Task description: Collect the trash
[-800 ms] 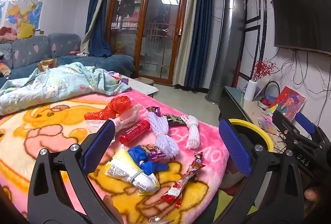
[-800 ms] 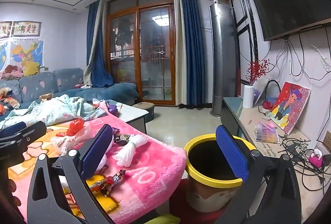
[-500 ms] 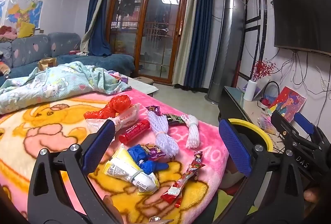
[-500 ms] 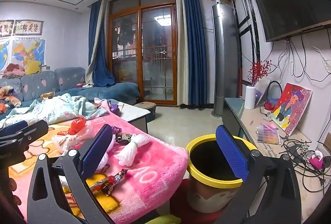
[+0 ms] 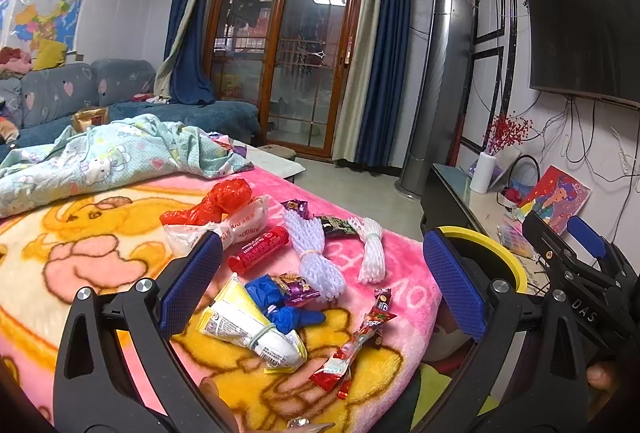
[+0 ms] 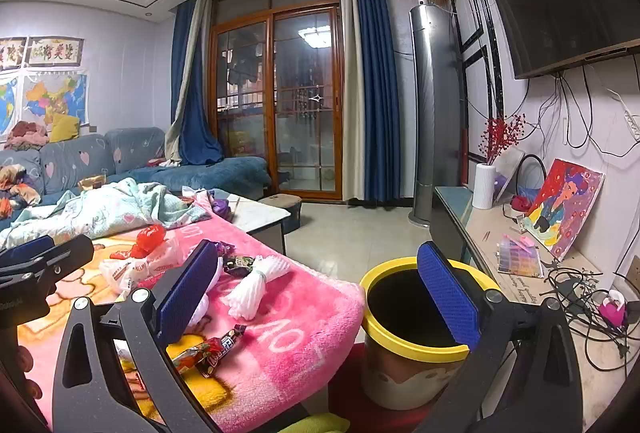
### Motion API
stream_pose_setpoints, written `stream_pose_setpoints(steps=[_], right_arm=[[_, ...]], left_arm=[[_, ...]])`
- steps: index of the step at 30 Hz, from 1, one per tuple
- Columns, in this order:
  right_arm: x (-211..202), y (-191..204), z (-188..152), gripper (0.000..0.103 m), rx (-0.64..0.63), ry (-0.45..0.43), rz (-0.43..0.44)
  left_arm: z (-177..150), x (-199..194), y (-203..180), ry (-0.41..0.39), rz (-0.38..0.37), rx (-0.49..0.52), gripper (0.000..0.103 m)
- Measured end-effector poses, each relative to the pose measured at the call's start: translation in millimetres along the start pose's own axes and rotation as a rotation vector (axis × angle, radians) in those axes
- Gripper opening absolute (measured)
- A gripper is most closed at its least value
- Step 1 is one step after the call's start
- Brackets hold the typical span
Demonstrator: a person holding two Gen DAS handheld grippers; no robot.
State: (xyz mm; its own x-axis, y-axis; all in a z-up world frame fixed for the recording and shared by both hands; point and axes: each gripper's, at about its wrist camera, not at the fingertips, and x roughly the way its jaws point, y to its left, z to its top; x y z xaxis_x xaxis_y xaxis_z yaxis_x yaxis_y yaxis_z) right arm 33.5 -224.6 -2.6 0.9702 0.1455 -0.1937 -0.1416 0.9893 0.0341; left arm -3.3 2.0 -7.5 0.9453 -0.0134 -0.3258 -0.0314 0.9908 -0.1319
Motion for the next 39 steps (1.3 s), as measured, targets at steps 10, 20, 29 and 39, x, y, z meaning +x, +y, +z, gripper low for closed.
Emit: stream_pose_setpoints(steps=[10, 20, 29, 39], right_arm=[[1.5, 0.2, -1.2, 0.097, 0.0, 0.003, -0.002], [2.5, 0.6, -3.3, 0.097, 0.001, 0.005, -0.001], [3.3, -0.2, -3.3, 0.097, 0.002, 0.009, -0.001], [3.6, 0.0, -2.9, 0.097, 0.003, 0.013, -0.002]], left_arm=[[-1.2, 0.9, 0.7, 0.002, 0.001, -0.002, 0.092], [-1.9, 0.8, 0.7, 0.004, 0.0, -0.002, 0.092], [0.3, 1.7, -0.1, 0.006, 0.002, -0.002, 0.092], [-6.4, 5.6, 1.5, 0.008, 0.002, -0.006, 0.092]])
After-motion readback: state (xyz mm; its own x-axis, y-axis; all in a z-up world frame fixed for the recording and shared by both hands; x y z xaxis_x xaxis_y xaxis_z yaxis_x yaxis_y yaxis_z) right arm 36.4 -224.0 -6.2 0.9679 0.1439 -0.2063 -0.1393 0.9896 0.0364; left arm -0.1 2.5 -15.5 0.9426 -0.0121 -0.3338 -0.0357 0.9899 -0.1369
